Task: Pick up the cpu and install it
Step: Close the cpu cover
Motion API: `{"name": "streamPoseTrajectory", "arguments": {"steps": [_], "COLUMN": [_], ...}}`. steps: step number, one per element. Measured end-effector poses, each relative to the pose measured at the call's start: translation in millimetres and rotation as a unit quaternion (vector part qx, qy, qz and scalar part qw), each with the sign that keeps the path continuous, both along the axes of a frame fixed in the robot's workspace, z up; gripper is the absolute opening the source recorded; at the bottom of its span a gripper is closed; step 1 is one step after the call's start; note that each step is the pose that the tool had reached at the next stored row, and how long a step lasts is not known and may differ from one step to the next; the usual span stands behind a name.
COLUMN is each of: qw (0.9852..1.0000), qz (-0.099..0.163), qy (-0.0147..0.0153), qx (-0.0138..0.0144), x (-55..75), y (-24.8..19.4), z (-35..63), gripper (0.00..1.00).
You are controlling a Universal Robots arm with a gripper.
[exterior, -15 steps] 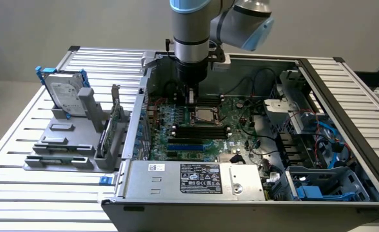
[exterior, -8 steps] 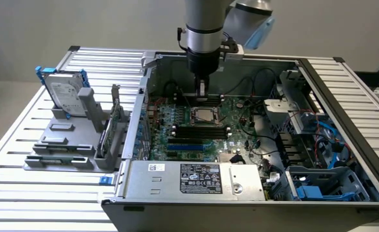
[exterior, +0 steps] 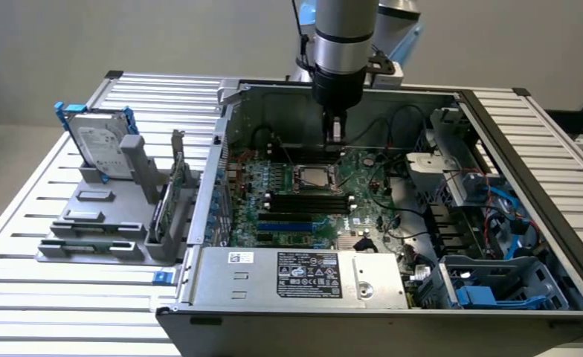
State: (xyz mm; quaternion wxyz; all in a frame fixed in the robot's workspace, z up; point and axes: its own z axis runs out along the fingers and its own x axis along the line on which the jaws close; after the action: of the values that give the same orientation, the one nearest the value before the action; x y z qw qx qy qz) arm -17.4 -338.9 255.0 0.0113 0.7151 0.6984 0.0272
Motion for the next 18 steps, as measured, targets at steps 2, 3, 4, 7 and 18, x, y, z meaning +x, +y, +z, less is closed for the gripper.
{"name": "streamPoseTrajectory", "arguments": {"steps": [2,3,4,7,18], "qw": [1.0000,1.0000,1.0000,1.0000,1.0000], "qz": [0.000,0.000,0.000,0.000,0.000], "qy": [0.0000,0.0000,0.0000,0.0000,0.0000], "qx": [-0.0001,-0.0001,0.0000,-0.0001,0.0000], "x": [8.8,13.8,18.2,31.9,70.3], "y": [0.0,0.0,0.0,0.0,0.0], "z": [3.0,4.6,6.1,10.8,10.5], "gripper": [0.11,0.11,0.11,0.11,0.11]}}
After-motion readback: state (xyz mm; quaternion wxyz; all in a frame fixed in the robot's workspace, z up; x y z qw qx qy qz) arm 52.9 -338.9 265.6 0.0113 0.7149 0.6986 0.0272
